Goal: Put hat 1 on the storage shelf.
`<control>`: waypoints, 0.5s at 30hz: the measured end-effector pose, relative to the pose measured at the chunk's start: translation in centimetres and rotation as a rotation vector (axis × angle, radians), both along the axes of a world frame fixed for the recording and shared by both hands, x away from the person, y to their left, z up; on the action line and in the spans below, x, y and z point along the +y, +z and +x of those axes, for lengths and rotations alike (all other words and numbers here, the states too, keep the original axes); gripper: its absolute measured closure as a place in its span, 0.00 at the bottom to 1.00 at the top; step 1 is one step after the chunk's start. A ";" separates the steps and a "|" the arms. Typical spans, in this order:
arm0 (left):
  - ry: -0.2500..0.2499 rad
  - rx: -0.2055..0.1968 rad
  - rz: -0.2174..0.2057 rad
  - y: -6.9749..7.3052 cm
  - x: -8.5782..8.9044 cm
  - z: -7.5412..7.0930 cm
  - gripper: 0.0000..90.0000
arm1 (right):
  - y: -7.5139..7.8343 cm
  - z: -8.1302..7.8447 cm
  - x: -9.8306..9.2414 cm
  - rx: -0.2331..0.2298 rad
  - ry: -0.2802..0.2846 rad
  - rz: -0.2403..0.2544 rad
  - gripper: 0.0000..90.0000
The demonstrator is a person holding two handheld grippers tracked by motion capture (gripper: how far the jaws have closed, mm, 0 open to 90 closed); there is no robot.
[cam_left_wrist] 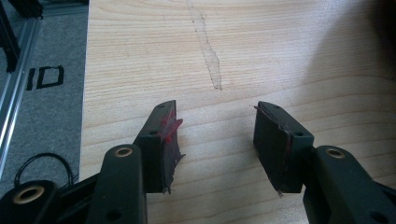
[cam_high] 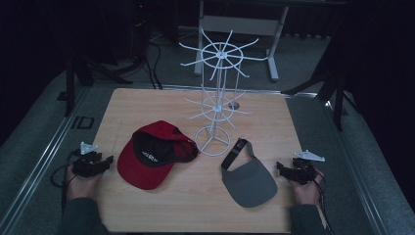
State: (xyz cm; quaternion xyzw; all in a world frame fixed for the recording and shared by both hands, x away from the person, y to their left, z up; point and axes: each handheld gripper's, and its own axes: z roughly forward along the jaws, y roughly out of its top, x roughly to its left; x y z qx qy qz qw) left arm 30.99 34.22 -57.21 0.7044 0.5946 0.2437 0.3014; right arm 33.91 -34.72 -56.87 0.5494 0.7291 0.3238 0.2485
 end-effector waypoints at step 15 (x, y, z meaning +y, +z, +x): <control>-0.009 0.022 -0.025 1.2 0.1 -0.2 0.71 | 0.0 0.0 0.0 0.003 0.008 0.000 0.29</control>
